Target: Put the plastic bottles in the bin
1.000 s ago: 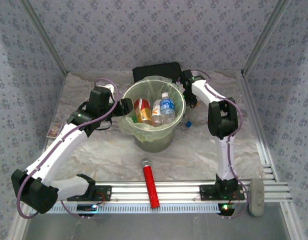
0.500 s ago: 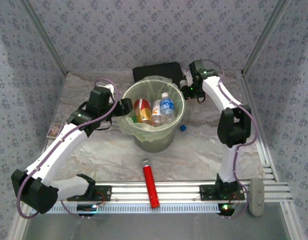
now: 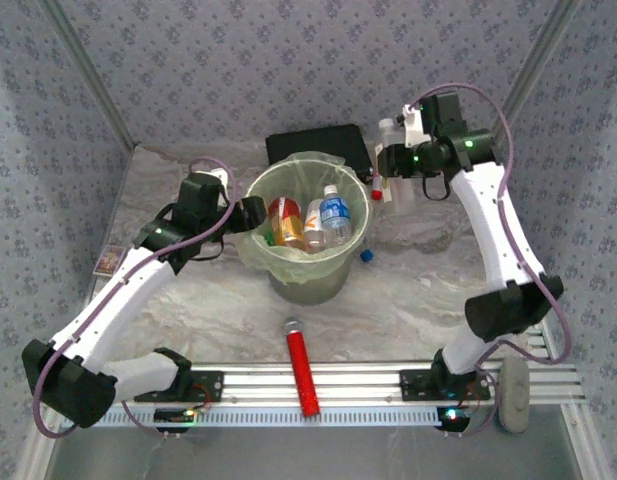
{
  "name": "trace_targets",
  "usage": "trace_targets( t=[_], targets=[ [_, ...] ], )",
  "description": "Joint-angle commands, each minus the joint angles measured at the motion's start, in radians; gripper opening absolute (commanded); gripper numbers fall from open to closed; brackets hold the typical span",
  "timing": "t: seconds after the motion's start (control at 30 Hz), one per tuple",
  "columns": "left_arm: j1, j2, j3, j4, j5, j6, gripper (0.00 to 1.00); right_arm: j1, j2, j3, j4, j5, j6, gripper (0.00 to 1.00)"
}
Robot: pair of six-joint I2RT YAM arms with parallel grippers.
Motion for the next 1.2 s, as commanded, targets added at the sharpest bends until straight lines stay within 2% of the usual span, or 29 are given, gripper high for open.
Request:
trace_targets(
  t=[0.0, 0.23, 0.43, 0.6, 0.87, 1.03, 1.17],
  targets=[
    [0.003, -0.029, -0.002, -0.002, 0.001, 0.017, 0.76, 0.098, -0.035, 0.087, -0.065, 0.008, 0.043, 0.53],
    [0.002, -0.036, 0.002, -0.004, 0.006, 0.012, 0.76, 0.248, 0.018, 0.251, -0.052, 0.026, 0.059, 0.52],
    [0.002, -0.035, 0.011, -0.003, 0.01, 0.009, 0.76, 0.336, 0.11, 0.295, -0.029, -0.086, 0.094, 0.52],
    [0.002, -0.036, 0.017, -0.002, 0.009, 0.007, 0.76, 0.371, 0.111, 0.17, 0.026, -0.156, 0.162, 0.52],
    [0.0, -0.021, 0.022, 0.017, 0.025, 0.004, 0.76, 0.383, 0.059, -0.029, 0.067, -0.167, 0.23, 0.54],
    [0.001, -0.015, 0.027, 0.02, 0.026, 0.005, 0.76, 0.387, 0.051, -0.079, 0.082, -0.196, 0.238, 0.65],
    [0.0, -0.013, 0.028, 0.02, 0.03, 0.004, 0.77, 0.384, 0.055, -0.004, 0.015, -0.181, 0.211, 0.77]
  ],
)
